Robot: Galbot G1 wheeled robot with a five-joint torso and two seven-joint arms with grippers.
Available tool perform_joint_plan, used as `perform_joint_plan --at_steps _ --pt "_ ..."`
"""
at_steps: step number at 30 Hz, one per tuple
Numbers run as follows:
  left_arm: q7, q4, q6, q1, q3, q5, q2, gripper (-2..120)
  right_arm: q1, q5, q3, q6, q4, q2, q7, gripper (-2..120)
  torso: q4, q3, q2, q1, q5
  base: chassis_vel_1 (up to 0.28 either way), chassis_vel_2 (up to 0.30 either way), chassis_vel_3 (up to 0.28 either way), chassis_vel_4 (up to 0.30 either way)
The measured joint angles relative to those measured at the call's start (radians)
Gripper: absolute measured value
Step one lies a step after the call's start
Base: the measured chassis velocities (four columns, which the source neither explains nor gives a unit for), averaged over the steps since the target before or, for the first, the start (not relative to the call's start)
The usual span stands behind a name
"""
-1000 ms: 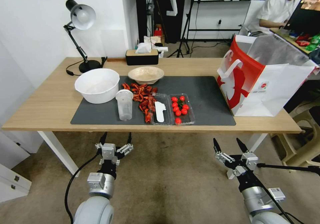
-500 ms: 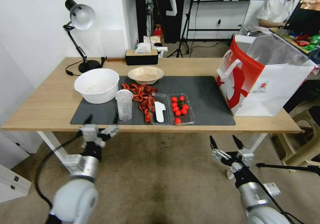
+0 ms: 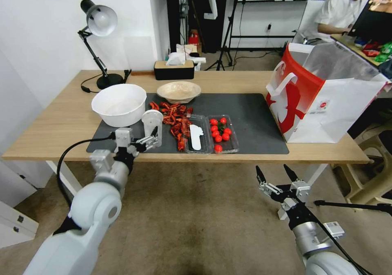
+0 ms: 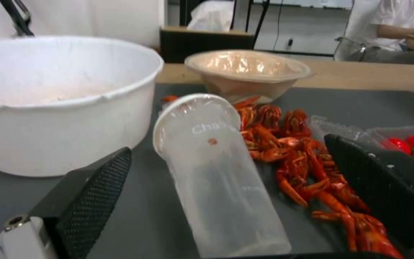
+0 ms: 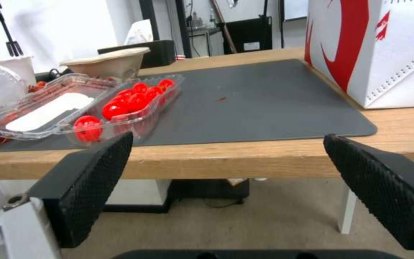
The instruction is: Pick up the trash from the table and place it into the takeout bag.
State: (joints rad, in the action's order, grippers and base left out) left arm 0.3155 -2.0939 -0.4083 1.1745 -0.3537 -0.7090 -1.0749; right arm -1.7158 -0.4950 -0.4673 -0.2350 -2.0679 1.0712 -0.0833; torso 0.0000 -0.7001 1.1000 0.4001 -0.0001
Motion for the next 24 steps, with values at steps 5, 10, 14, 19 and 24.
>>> perform_joint_plan --at_steps 5,10,14,19,24 --pt "0.076 0.068 -0.052 -0.099 0.043 -0.15 0.019 100 0.001 0.018 0.001 0.008 -0.001 0.009 -0.003 100 0.0 0.0 0.0 0.0 0.0001 0.0 0.0 0.0 0.0" --pt "0.123 0.12 -0.076 -0.182 0.075 -0.213 0.02 100 0.0 0.035 0.001 0.009 -0.001 0.019 -0.004 100 -0.0001 0.0 0.0 0.0 0.0 0.0 0.0 0.0 0.0" --pt "0.148 0.162 -0.105 -0.248 0.103 -0.253 0.013 100 -0.006 0.044 0.0 0.009 0.004 0.026 -0.006 100 -0.0002 0.0 0.0 0.0 0.0002 0.0 0.0 0.0 0.0" --pt "0.168 0.192 -0.135 -0.29 0.125 -0.278 0.005 100 -0.011 0.046 -0.008 0.009 0.005 0.027 -0.01 100 0.0 0.0 0.0 0.0 0.0001 0.0 0.0 0.0 0.0" --pt "0.222 0.237 -0.191 -0.331 0.145 -0.328 -0.01 100 -0.016 0.049 -0.011 0.009 0.005 0.028 -0.013 100 0.0 0.0 0.0 0.0 0.0001 0.0 0.0 0.0 0.0"
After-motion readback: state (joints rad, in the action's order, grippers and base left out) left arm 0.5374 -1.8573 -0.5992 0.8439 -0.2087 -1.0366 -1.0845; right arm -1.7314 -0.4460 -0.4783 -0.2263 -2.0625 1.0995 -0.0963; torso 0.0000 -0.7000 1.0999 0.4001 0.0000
